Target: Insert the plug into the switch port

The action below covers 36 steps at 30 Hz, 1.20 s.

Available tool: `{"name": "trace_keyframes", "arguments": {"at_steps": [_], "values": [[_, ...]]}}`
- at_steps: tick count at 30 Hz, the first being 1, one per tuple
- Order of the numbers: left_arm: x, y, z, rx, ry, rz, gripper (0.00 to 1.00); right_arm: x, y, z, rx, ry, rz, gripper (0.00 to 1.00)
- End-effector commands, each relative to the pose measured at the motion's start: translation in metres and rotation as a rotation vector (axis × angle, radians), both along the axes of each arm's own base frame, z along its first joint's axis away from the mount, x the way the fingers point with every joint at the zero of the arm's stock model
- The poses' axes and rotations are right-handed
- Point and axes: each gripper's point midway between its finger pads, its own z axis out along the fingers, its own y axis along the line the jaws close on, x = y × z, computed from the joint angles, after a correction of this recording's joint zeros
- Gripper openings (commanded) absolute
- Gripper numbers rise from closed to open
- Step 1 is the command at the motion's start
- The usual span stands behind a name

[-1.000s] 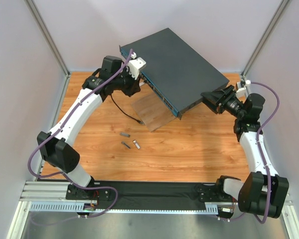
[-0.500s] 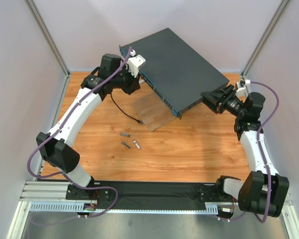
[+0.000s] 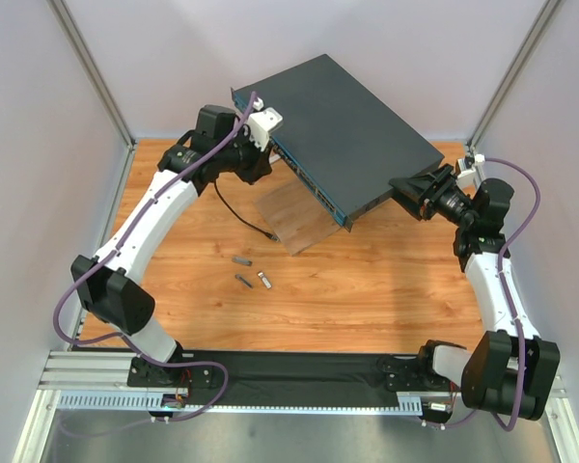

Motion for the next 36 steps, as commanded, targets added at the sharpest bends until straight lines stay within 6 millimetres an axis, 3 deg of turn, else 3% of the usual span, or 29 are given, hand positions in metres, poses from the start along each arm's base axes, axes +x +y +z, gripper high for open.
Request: {"name": "trace_keyframes", "arguments": {"at_steps": [1, 12, 27, 36], "values": [[0.005, -0.011, -0.004, -0.004, -0.017, -0.024, 0.00, 0.012, -0.005, 0.004, -0.041, -0.049, -0.033, 0.00], [0.012, -0.008, -0.010, 0.028, -0.024, -0.004, 0.00, 0.013, -0.004, 0.004, -0.039, -0.047, -0.024, 0.00], [-0.019, -0.048, 0.021, -0.043, -0.052, -0.123, 0.00, 0.012, -0.005, -0.001, -0.051, -0.034, -0.023, 0.00], [-0.022, -0.043, 0.033, -0.027, -0.103, -0.135, 0.00, 0.012, -0.004, -0.003, -0.053, -0.031, -0.018, 0.00]]}}
